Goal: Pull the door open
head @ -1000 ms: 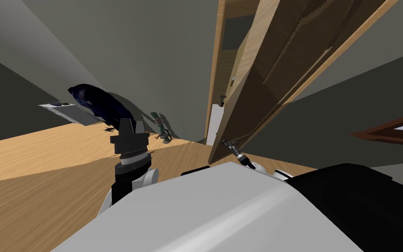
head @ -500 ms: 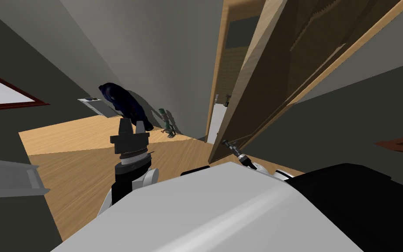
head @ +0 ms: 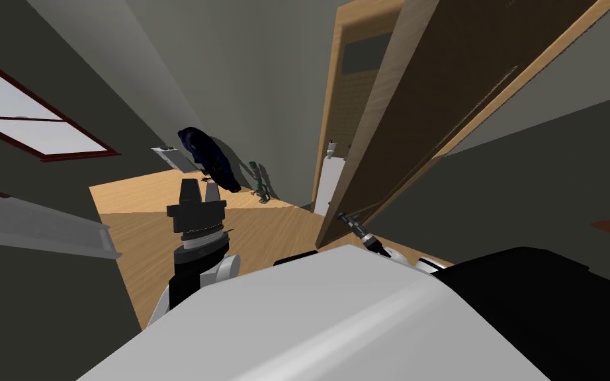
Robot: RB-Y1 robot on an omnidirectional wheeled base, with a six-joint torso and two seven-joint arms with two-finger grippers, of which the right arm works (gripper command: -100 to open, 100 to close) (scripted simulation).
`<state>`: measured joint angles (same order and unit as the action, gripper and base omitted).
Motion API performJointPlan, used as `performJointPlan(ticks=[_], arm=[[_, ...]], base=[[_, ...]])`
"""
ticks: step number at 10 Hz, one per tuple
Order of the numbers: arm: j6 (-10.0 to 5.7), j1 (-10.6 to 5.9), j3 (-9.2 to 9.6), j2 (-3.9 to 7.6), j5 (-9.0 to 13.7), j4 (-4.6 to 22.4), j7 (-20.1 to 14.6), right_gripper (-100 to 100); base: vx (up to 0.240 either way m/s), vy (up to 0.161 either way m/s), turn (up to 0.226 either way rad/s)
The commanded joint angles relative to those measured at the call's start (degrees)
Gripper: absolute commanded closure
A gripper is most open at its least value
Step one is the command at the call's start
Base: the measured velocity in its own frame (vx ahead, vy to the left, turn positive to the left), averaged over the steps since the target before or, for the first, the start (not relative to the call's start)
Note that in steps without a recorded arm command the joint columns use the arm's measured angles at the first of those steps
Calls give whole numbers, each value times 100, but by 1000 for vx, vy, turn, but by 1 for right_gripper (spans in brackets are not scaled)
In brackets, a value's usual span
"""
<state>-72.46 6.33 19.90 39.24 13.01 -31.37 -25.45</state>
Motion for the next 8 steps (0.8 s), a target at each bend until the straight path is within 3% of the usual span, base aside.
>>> performJointPlan(ticks=[1, 8], arm=[[0, 0, 0, 0, 0, 0, 0, 100], [-7, -50, 10, 0, 8, 63, 0, 100]], base=[[-90, -29, 31], [-180, -81, 156]])
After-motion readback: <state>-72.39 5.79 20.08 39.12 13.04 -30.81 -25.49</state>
